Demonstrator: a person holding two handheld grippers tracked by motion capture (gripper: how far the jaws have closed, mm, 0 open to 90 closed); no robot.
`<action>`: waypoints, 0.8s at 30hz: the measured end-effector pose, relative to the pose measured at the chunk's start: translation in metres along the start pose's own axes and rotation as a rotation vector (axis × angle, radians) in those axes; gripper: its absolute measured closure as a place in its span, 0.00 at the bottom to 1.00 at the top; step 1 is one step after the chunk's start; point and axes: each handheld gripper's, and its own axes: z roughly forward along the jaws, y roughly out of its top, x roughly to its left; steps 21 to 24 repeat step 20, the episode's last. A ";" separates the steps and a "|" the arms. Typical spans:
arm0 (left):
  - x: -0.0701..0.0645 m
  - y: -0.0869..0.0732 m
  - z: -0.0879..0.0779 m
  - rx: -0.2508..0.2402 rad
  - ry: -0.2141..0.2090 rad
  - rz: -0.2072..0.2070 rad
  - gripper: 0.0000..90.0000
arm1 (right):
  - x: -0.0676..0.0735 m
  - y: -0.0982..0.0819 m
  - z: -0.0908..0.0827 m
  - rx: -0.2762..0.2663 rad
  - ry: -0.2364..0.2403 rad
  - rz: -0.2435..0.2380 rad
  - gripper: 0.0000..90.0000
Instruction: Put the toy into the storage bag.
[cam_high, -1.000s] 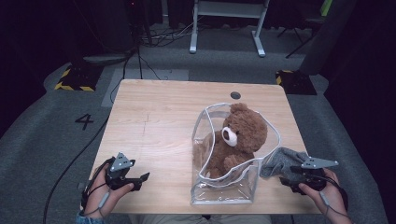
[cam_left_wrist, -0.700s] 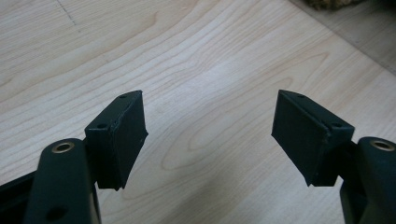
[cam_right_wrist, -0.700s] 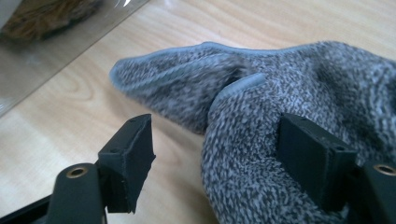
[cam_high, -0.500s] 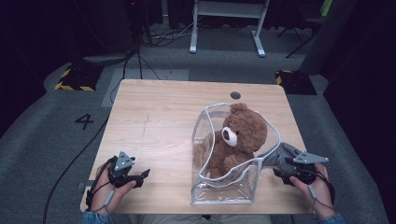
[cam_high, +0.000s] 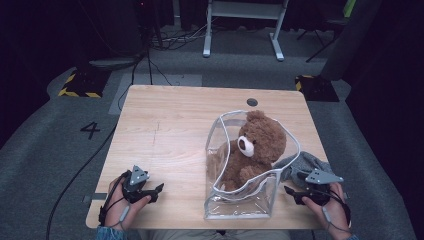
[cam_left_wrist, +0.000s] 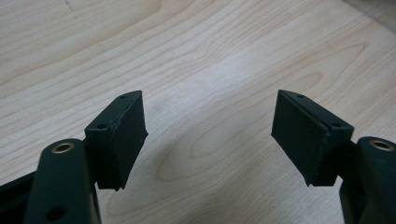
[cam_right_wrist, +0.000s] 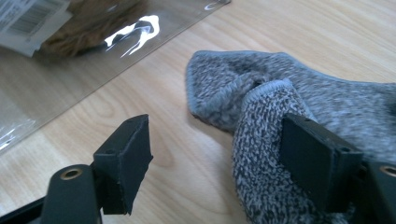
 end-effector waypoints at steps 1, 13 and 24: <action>0.000 0.000 0.000 0.010 0.005 0.010 0.29 | 0.001 0.000 0.002 0.008 0.007 -0.001 0.28; -0.001 -0.004 0.010 0.012 0.012 0.021 0.26 | 0.002 -0.008 0.011 -0.004 0.008 0.029 0.21; 0.000 -0.004 0.013 0.017 -0.015 -0.010 0.22 | 0.002 -0.008 0.011 -0.002 0.008 0.026 0.21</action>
